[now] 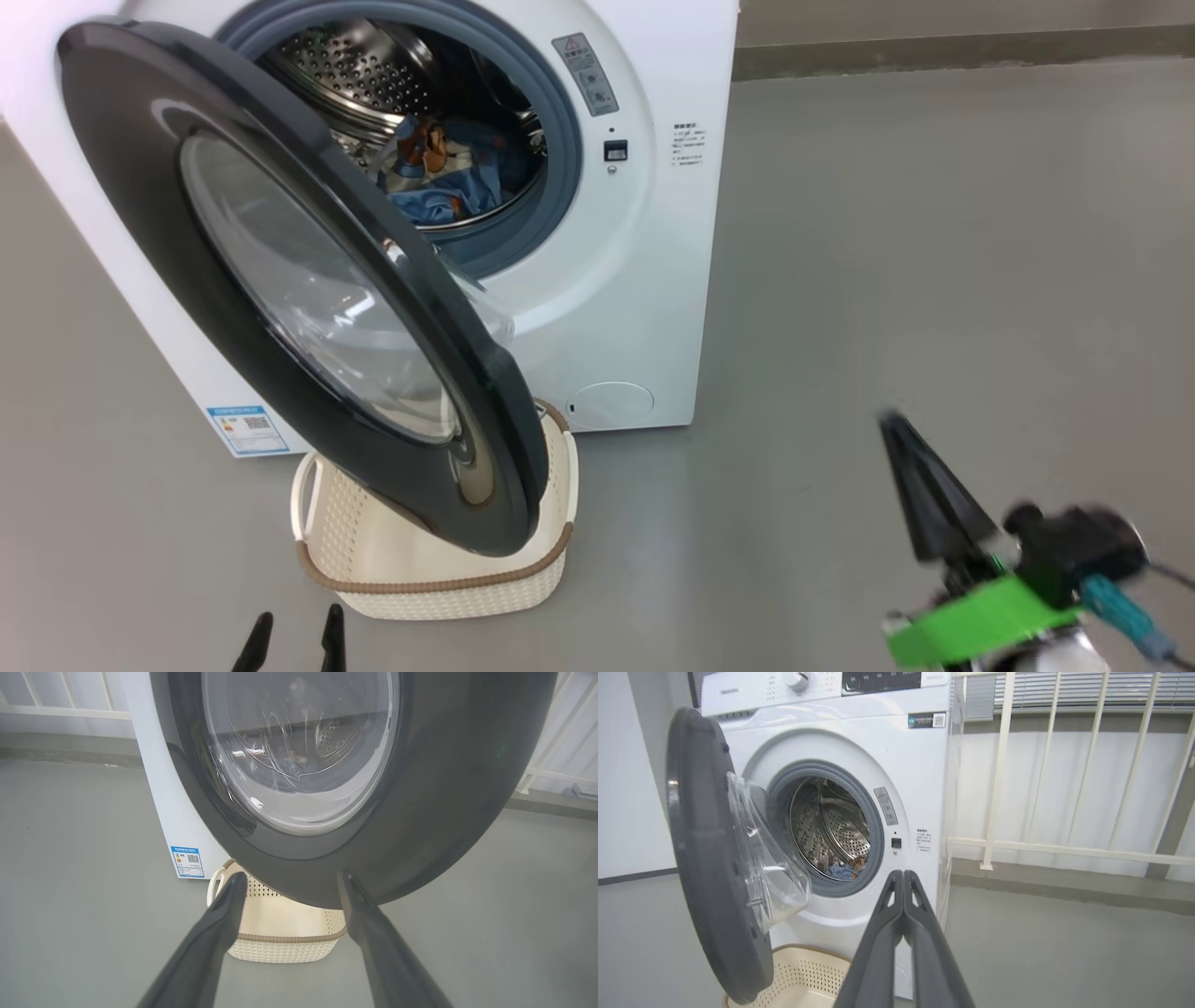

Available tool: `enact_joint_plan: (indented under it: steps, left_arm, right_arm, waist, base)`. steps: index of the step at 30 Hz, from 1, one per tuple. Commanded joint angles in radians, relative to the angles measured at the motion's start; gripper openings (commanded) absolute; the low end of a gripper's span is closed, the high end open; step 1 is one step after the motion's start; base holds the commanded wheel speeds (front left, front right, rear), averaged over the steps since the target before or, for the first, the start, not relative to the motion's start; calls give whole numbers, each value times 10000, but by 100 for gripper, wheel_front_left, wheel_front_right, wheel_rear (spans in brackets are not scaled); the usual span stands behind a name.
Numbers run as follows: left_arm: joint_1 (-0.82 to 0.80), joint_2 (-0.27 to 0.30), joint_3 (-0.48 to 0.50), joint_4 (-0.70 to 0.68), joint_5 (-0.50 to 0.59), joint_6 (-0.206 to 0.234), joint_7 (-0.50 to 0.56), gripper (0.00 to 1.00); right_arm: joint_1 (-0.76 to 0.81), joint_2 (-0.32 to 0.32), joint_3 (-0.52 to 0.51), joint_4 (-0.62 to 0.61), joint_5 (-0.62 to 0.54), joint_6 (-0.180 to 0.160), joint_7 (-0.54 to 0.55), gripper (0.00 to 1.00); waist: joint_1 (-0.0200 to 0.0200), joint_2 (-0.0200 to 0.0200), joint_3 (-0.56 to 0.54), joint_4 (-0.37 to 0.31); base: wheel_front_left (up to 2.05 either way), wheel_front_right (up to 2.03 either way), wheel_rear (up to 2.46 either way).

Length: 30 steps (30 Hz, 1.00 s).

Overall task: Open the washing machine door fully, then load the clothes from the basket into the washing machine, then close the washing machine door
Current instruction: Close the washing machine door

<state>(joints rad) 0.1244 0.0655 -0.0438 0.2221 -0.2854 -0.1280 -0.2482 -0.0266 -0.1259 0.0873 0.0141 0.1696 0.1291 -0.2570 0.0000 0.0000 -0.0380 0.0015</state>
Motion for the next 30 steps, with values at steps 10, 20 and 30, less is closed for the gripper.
enact_joint_plan:
  steps: [10, 20, 30]
  left_arm:
    - [-489, 47, -171, -187, 110, -26, -135, 100]
    - [-894, -32, -991, -309, 54, -26, -135, 100]
    - [-1186, -128, -1584, -680, -23, -27, -135, 100]
  right_arm:
    - [-3154, 375, 3571, -1847, 922, 16, -48, 0]
    - [-3536, 722, 5922, 247, 1614, 16, -48, 0]
    - [-3582, 753, 6084, 2237, 2319, 16, -48, 0]
  waist:
    - [0, 0, 5, 595]
    - [0, 0, 300, 1577]
    - [0, 0, 902, 2134]
  base:
    - [0, 0, 0]
    - [0, 0, 0]
    - [0, 0, 0]
